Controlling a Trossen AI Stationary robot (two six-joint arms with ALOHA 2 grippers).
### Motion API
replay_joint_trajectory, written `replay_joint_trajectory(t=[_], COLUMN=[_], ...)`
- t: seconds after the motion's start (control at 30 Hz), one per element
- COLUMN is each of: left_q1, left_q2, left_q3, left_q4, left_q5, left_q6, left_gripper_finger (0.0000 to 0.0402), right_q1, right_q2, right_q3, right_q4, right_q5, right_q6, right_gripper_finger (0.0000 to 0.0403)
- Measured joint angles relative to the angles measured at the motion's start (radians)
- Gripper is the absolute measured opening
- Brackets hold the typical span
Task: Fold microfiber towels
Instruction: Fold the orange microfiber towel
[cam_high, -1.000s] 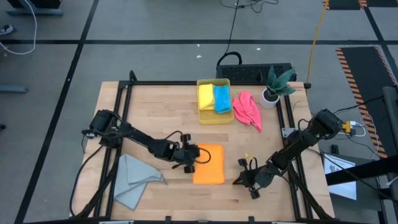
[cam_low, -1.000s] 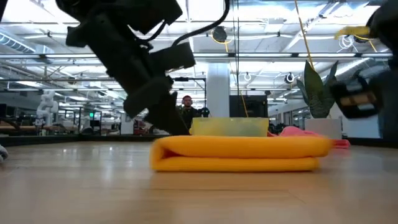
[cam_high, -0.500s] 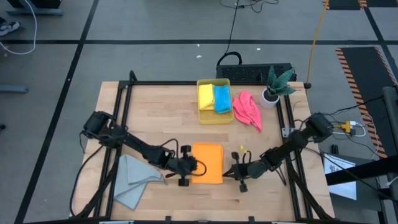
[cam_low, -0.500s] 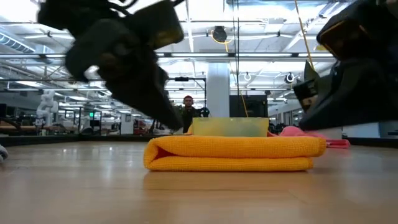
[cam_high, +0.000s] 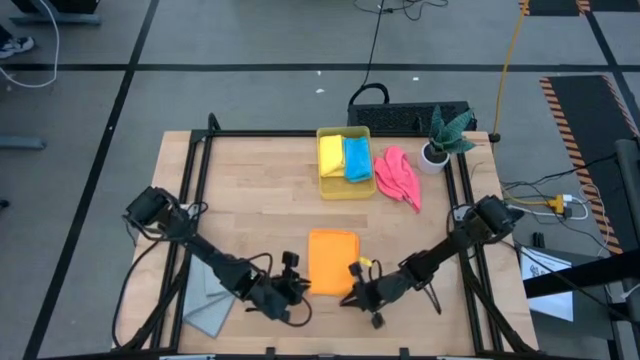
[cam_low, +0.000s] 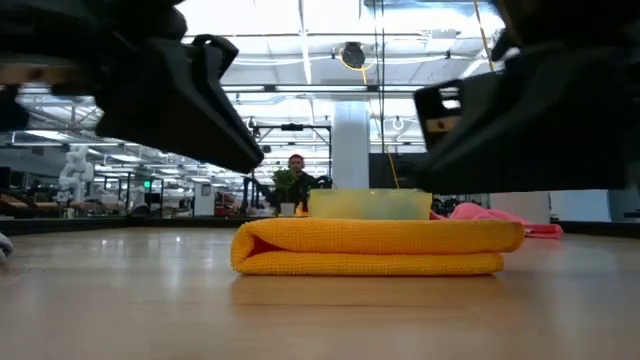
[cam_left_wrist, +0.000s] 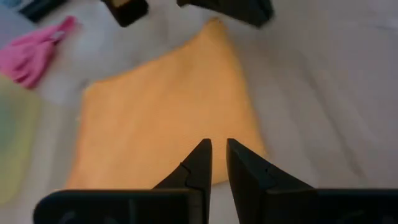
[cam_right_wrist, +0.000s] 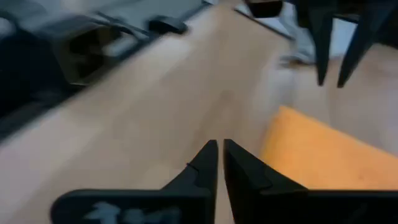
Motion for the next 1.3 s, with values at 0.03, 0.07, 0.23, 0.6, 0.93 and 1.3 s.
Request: replay_joint_trajectory(t=[0.03,0.07,0.23,0.6,0.93,1.3], left_q1=[0.003,0.009,0.069,0.168,0.155,0.151], left_q2=[0.000,0.000,0.000,0.000,0.000,0.025], left_q3=[0.000,0.000,0.000,0.000,0.000,0.003], left_q4=[0.001,0.008,0.036,-0.178,-0.275,0.023], left_q5=[-0.019,-0.034,-0.028,-0.033,-0.079,0.110], left_q6=[-0.006,-0.007,-0.025,-0.273,-0.396,-0.108], left_gripper_finger=[0.0051,0.0051,0.0051,0.0051,0.0051,0.0051], right_q1=[-0.003,-0.004,-0.005,-0.028,-0.032,-0.026], right_q2=[0.003,0.004,0.003,0.061,0.091,0.000], right_q3=[0.020,0.042,0.158,0.189,0.190,0.188], right_q4=[-0.028,-0.064,-0.306,-0.355,-0.354,-0.396], right_q5=[0.031,0.063,0.167,0.176,0.200,0.039], right_q6=[-0.007,-0.014,-0.023,-0.002,-0.009,0.106], right_gripper_finger=[0.0028,0.0039,0.0100,0.0167,0.0094,0.0015])
